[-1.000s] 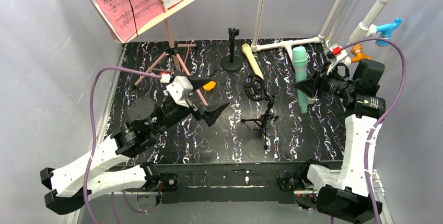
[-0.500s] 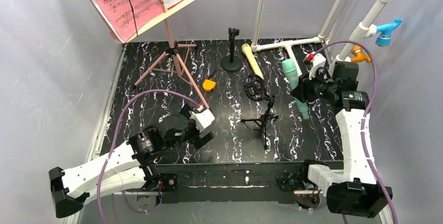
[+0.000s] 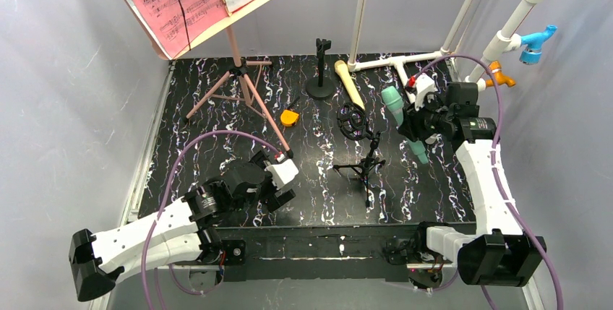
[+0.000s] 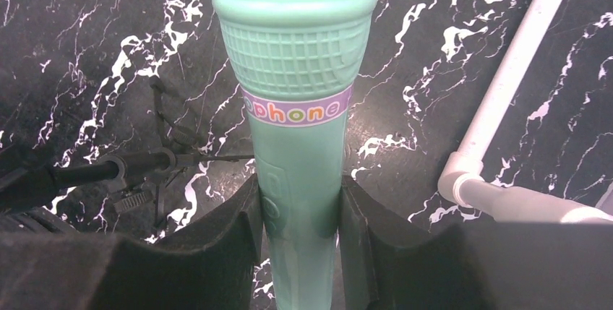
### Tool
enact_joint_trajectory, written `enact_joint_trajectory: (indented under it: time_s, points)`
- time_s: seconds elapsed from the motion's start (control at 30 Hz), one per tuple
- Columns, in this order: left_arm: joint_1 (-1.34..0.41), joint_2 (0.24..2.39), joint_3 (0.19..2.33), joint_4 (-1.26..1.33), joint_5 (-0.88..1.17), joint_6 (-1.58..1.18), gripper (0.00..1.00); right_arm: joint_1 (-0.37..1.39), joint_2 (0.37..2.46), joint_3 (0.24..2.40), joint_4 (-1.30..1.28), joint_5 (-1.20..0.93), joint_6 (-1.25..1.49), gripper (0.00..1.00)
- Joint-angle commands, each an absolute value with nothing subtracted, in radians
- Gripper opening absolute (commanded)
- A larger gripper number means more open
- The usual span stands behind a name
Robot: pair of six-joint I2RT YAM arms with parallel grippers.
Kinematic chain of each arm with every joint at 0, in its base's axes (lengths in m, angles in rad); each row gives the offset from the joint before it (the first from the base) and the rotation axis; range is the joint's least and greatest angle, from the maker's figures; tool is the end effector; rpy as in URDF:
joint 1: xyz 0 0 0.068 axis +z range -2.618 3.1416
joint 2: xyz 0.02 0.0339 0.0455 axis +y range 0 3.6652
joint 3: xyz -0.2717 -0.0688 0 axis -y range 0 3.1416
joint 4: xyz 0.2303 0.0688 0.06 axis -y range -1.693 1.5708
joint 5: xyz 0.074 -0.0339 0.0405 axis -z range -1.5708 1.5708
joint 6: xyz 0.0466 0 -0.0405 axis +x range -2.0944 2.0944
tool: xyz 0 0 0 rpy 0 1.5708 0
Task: Pack up the instrument practice props
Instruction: Place the microphone at the center of the board.
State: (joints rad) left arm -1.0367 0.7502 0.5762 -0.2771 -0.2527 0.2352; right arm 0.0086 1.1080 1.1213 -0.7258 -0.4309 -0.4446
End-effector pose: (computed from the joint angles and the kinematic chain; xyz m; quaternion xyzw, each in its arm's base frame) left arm 0.0944 -0.1366 0.2660 0.4454 0.7160 -0.1072 0.5267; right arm 0.2160 0.0213 0.3436 -0.2863 0.8456 0.1019 0.4389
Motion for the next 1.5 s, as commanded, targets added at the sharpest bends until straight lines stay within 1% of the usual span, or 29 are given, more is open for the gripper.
enact_joint_trajectory:
  time_s: [0.0, 0.4, 0.73, 1.1, 1.27, 1.47]
  points:
    - [-1.035, 0.761, 0.597, -0.279, -0.247, 0.238, 0.98, 0.036, 1.119, 1.119, -0.672, -0.409, -0.467, 0.07]
    - [-1.034, 0.771, 0.600, -0.285, -0.241, 0.239, 0.98, 0.077, 1.185, 1.119, -0.626, -0.356, -0.478, 0.10]
    - [-1.034, 0.784, 0.593, -0.285, -0.257, 0.234, 0.98, 0.146, 1.350, 1.180, -0.526, -0.240, -0.464, 0.12]
    - [-1.035, 0.815, 0.587, -0.278, -0.262, 0.249, 0.98, 0.166, 1.641, 1.270, -0.360, -0.202, -0.386, 0.17]
    - [-1.034, 0.831, 0.590, -0.275, -0.259, 0.260, 0.98, 0.185, 1.836, 1.397, -0.330, -0.123, -0.375, 0.18]
    - [-1.034, 0.838, 0.590, -0.269, -0.246, 0.271, 0.98, 0.187, 2.060, 1.622, -0.362, -0.052, -0.371, 0.24]
